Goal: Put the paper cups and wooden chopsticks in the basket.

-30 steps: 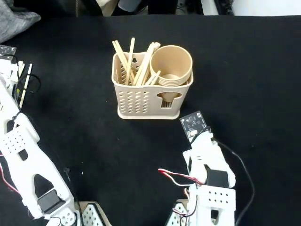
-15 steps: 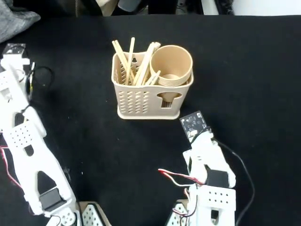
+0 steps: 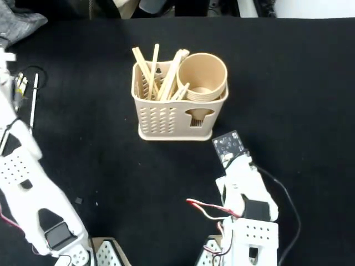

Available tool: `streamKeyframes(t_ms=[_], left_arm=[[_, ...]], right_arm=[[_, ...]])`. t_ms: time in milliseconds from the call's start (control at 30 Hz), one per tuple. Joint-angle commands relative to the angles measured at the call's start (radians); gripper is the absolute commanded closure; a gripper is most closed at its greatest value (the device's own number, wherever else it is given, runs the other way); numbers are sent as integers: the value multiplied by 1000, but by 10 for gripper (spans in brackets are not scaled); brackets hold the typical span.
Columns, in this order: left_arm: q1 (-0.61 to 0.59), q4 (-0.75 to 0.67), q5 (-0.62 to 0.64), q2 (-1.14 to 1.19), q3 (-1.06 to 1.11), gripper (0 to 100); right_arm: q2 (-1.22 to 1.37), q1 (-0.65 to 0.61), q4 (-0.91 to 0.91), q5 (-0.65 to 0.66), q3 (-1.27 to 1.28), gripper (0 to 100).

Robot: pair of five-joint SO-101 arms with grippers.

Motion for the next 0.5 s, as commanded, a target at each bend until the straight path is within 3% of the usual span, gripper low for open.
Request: streamKeyframes(t_ms=[0,200,367,467], left_arm=[[-101,-281,107,-38,-18,768],[-122,-661,385,150,51,830],[-102,-836,577,339,12,832],[-104,-844,632,425,-38,834]], right_arm=[[-8,-11,2,-3,-1,986],[-8,-11,2,-3,-1,986],[-8,-11,2,-3,-1,986],[-8,-11,2,-3,-1,986]])
